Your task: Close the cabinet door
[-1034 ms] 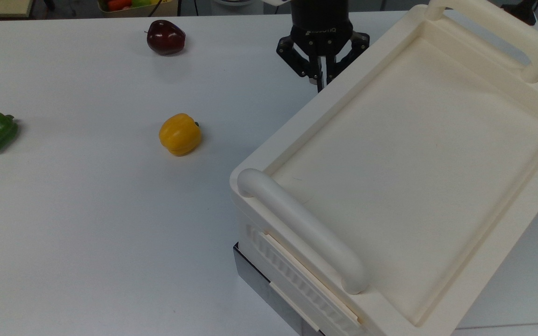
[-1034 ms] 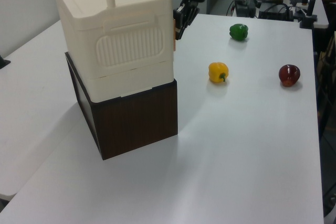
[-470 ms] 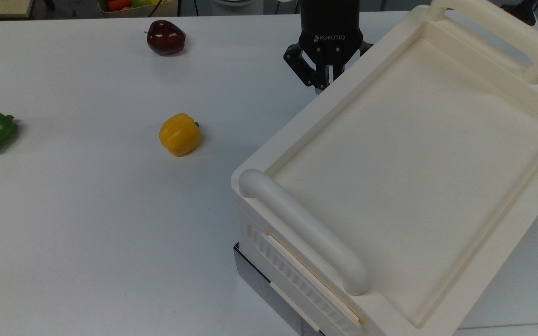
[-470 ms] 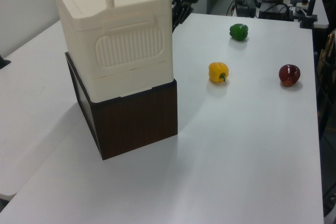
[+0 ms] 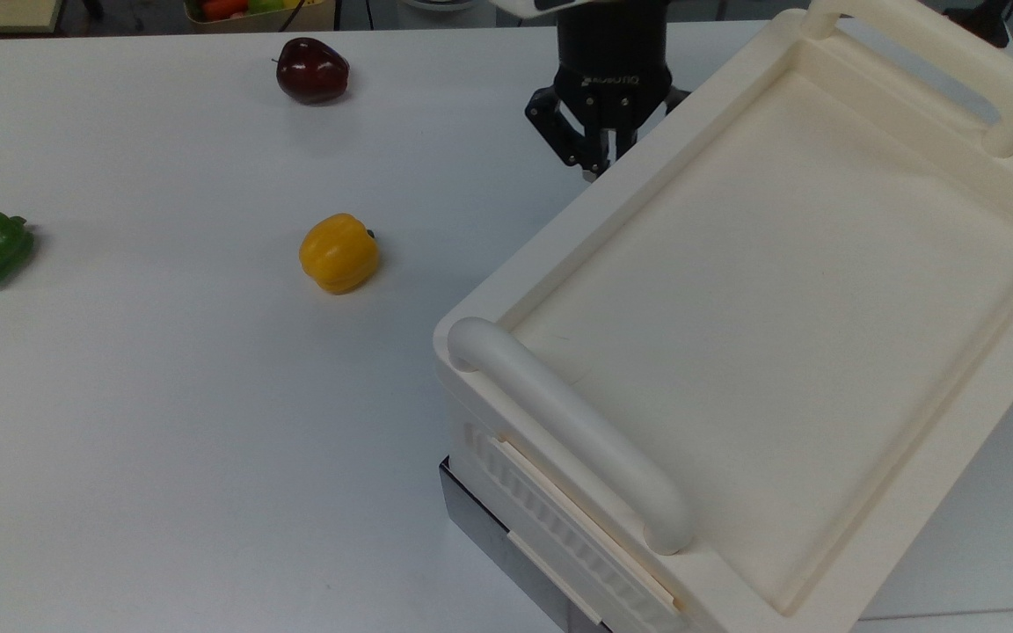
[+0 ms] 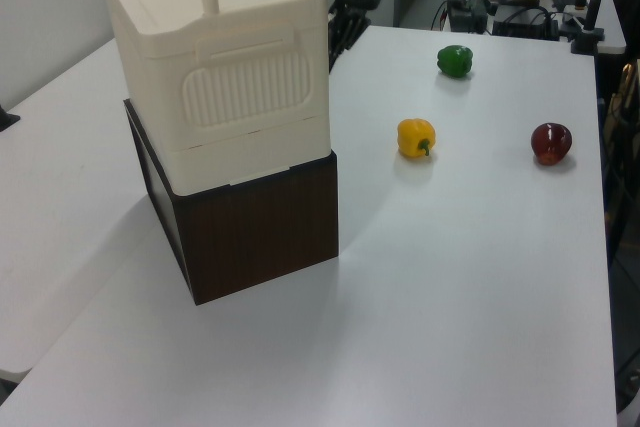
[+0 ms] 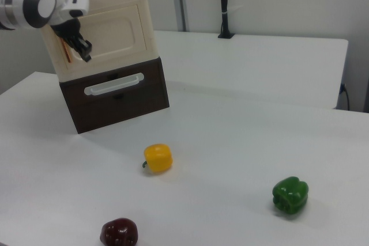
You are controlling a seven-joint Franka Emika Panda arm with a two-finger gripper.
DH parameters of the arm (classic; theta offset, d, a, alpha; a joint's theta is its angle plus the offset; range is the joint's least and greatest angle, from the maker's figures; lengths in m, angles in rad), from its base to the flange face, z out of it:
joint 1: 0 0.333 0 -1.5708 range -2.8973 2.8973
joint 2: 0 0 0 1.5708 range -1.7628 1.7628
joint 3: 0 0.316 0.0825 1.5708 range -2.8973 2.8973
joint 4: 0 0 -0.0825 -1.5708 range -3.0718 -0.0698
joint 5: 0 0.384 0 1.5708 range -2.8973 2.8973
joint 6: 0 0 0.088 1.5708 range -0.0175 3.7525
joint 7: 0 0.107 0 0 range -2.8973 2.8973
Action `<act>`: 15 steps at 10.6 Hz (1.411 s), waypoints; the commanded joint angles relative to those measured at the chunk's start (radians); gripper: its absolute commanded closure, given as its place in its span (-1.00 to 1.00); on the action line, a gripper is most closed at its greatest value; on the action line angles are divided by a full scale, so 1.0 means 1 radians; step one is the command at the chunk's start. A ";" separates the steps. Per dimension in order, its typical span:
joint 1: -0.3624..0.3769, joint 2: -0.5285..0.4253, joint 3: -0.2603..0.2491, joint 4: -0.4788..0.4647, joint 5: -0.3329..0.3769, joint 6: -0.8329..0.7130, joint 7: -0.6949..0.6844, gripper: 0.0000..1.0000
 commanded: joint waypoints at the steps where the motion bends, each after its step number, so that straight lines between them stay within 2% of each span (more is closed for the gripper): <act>1: -0.081 -0.020 -0.003 -0.005 0.024 -0.180 -0.115 0.76; 4: -0.184 -0.093 -0.012 -0.059 0.019 -0.380 -0.244 0.74; 5: -0.243 -0.124 -0.012 -0.077 0.022 -0.431 -0.313 0.62; 6: -0.282 -0.144 -0.023 -0.082 0.024 -0.478 -0.352 0.41; 7: -0.304 -0.156 -0.055 -0.083 0.022 -0.492 -0.355 0.13; 9: -0.289 -0.177 -0.140 -0.120 0.021 -0.492 -0.407 -0.17; 10: -0.279 -0.199 -0.168 -0.152 0.015 -0.491 -0.433 -0.50; 11: -0.281 -0.228 -0.178 -0.166 0.010 -0.492 -0.440 -0.94; 12: -0.293 -0.254 -0.187 -0.172 0.010 -0.496 -0.470 -1.00; 15: -0.295 -0.271 -0.216 -0.174 0.008 -0.549 -0.516 -1.00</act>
